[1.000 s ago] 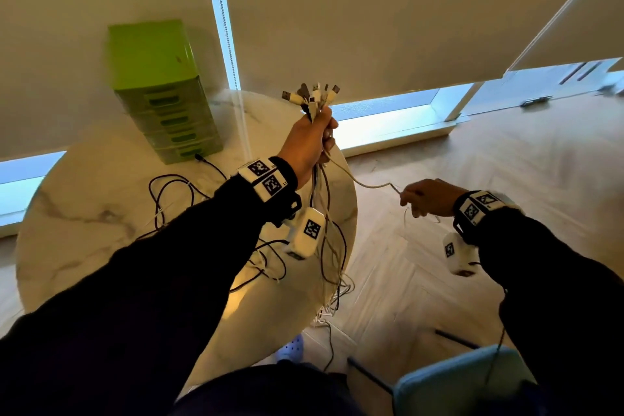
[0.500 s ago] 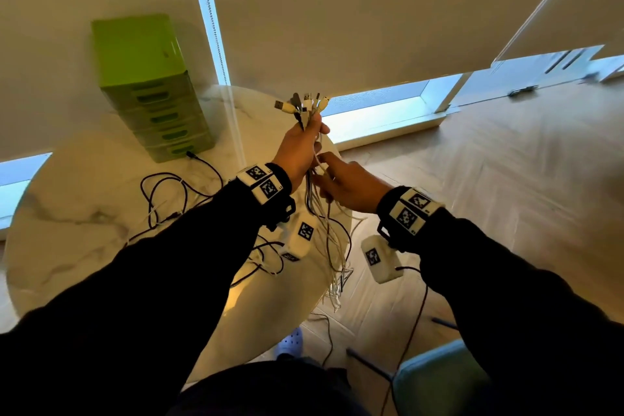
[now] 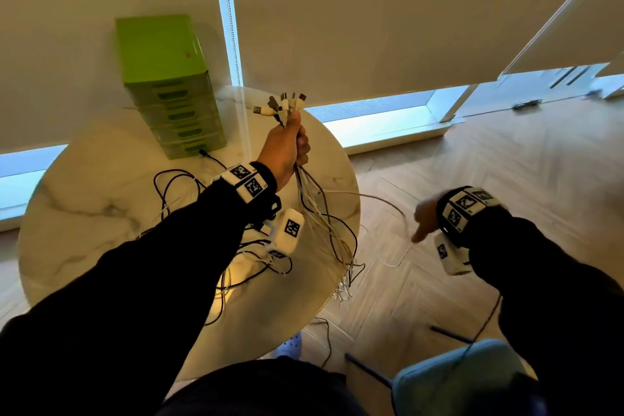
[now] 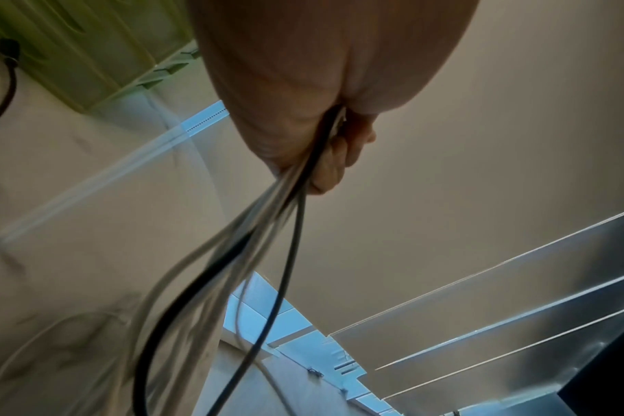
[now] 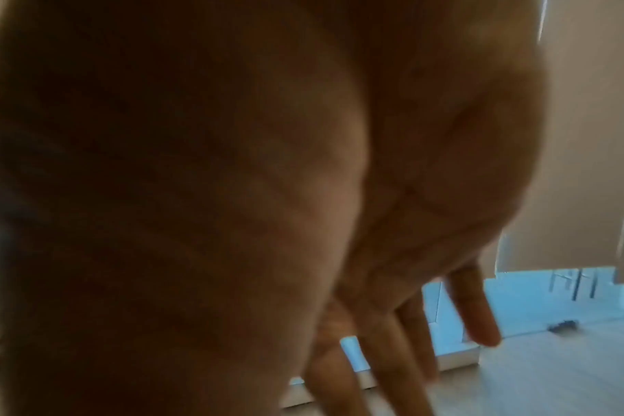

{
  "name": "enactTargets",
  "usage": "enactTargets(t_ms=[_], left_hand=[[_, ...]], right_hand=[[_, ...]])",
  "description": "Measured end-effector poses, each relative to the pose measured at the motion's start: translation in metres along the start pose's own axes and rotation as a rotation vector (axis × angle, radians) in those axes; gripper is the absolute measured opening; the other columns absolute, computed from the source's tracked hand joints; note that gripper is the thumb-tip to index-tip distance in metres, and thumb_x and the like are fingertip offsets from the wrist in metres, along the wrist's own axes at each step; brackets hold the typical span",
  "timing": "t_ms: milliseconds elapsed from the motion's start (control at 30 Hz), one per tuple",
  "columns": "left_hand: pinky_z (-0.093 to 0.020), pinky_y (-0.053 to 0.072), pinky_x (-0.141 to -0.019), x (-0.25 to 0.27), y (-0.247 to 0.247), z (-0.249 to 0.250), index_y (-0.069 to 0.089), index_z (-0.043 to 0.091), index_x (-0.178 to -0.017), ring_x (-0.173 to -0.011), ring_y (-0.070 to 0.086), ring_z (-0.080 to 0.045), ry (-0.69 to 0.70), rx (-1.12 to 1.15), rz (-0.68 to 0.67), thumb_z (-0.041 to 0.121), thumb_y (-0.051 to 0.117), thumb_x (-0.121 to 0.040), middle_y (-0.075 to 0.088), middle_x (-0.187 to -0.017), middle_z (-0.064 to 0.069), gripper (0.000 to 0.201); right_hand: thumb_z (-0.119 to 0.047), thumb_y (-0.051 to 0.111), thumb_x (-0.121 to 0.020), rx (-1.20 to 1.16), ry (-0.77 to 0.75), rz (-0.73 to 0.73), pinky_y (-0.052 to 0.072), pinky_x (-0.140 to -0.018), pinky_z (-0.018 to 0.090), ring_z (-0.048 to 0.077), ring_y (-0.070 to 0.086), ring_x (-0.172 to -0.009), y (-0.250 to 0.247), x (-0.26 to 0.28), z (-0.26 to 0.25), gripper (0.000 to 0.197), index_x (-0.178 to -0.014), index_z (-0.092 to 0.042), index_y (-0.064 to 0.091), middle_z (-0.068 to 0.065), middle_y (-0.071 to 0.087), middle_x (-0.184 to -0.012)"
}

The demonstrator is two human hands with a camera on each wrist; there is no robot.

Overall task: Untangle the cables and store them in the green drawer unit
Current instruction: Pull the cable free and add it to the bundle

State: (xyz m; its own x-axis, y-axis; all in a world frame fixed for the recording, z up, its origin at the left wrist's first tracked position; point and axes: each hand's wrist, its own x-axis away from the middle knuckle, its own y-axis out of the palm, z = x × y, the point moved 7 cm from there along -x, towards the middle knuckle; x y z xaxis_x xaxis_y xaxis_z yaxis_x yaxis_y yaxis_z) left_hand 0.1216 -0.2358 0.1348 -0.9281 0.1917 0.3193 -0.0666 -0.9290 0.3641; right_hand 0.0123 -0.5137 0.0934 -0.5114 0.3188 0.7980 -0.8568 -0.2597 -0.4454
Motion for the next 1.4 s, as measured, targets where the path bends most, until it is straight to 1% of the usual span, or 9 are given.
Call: enactTargets(t_ms=[200, 267, 367, 600, 767, 900, 1033, 1133, 1400], left_hand=[[-0.022, 0.024, -0.049, 0.018, 0.034, 0.009, 0.039, 0.018, -0.073, -0.05, 0.029, -0.01, -0.038, 0.018, -0.179, 0.041, 0.039, -0.107, 0.029, -0.051, 0.007, 0.041], [-0.023, 0.029, -0.052, 0.027, 0.047, 0.011, 0.041, 0.017, -0.073, -0.051, 0.033, -0.011, -0.048, -0.024, -0.238, 0.042, 0.039, -0.107, 0.031, -0.05, 0.006, 0.042], [-0.024, 0.042, -0.06, 0.041, 0.052, 0.016, 0.044, 0.016, -0.074, -0.055, 0.044, -0.014, -0.103, -0.102, -0.342, 0.042, 0.04, -0.106, 0.034, -0.053, 0.004, 0.042], [-0.041, 0.044, -0.099, 0.057, 0.02, 0.039, 0.045, 0.013, -0.082, -0.069, 0.058, -0.022, -0.243, -0.05, -0.478, 0.031, 0.041, -0.107, 0.033, -0.06, 0.0, 0.031], [-0.036, 0.042, -0.092, 0.055, 0.012, 0.061, 0.055, 0.017, -0.091, -0.067, 0.05, -0.017, -0.055, 0.312, -0.383, 0.032, 0.041, -0.107, 0.033, -0.061, 0.003, 0.026], [-0.032, 0.042, -0.074, 0.047, 0.003, 0.077, 0.055, 0.024, -0.093, -0.063, 0.042, -0.014, 0.077, 0.522, -0.234, 0.037, 0.041, -0.107, 0.038, -0.063, 0.003, 0.024], [-0.029, 0.034, -0.065, 0.044, -0.014, 0.067, 0.049, 0.027, -0.085, -0.056, 0.035, -0.01, 0.067, 0.458, -0.074, 0.045, 0.045, -0.104, 0.037, -0.067, 0.006, 0.027], [-0.027, 0.031, -0.063, 0.049, -0.028, 0.049, 0.049, 0.03, -0.086, -0.057, 0.033, -0.008, 0.052, 0.356, -0.027, 0.046, 0.046, -0.103, 0.036, -0.068, 0.007, 0.024], [-0.024, 0.03, -0.058, 0.058, -0.092, 0.065, 0.046, 0.027, -0.089, -0.057, 0.028, -0.008, 0.147, 0.162, 0.034, 0.043, 0.039, -0.107, 0.033, -0.062, 0.01, 0.024]], right_hand=[[-0.08, 0.075, -0.053, -0.492, -0.485, 0.443, 0.013, -0.122, 0.051, 0.021, 0.008, -0.151, -0.073, 0.038, -0.072, 0.135, -0.157, -0.031, 0.005, -0.004, 0.008, -0.166], [-0.073, 0.079, -0.057, -0.647, -0.661, 0.45, 0.022, -0.12, 0.05, 0.022, 0.023, -0.146, -0.089, 0.051, -0.113, 0.122, -0.154, -0.03, 0.019, -0.001, 0.025, -0.161], [-0.049, 0.077, -0.079, -0.828, -0.832, 0.303, 0.046, -0.102, 0.039, 0.016, 0.063, -0.104, -0.089, 0.05, -0.153, 0.043, -0.109, -0.02, 0.068, 0.0, 0.07, -0.11], [-0.051, 0.066, -0.089, -0.805, -0.522, 0.278, 0.046, -0.064, 0.029, 0.019, 0.057, -0.058, -0.045, 0.0, -0.085, 0.048, -0.073, -0.006, 0.064, 0.008, 0.063, -0.063], [-0.048, 0.045, -0.1, -0.587, -0.227, 0.836, 0.037, -0.064, 0.034, 0.029, 0.054, -0.066, -0.062, 0.011, -0.001, 0.049, -0.064, -0.015, 0.047, 0.006, 0.05, -0.061], [-0.047, 0.045, -0.1, -0.534, -0.204, 0.984, 0.045, -0.064, 0.037, 0.037, 0.063, -0.075, -0.041, 0.018, -0.025, 0.033, -0.091, -0.016, 0.054, 0.011, 0.063, -0.074], [-0.043, 0.058, -0.094, -0.475, -0.468, 0.768, 0.046, -0.064, 0.032, 0.032, 0.067, -0.082, 0.007, 0.016, -0.118, 0.034, -0.109, -0.019, 0.039, 0.004, 0.064, -0.083], [-0.053, 0.062, -0.086, -0.454, -0.543, 0.609, 0.05, -0.089, 0.045, 0.03, 0.062, -0.093, 0.036, 0.007, -0.169, 0.05, -0.114, -0.024, 0.032, -0.006, 0.058, -0.087], [-0.078, 0.048, -0.082, -0.565, -0.632, 0.387, 0.042, -0.096, 0.044, 0.019, 0.046, -0.081, 0.03, 0.031, -0.209, 0.065, -0.115, -0.024, 0.035, -0.021, 0.041, -0.071]])
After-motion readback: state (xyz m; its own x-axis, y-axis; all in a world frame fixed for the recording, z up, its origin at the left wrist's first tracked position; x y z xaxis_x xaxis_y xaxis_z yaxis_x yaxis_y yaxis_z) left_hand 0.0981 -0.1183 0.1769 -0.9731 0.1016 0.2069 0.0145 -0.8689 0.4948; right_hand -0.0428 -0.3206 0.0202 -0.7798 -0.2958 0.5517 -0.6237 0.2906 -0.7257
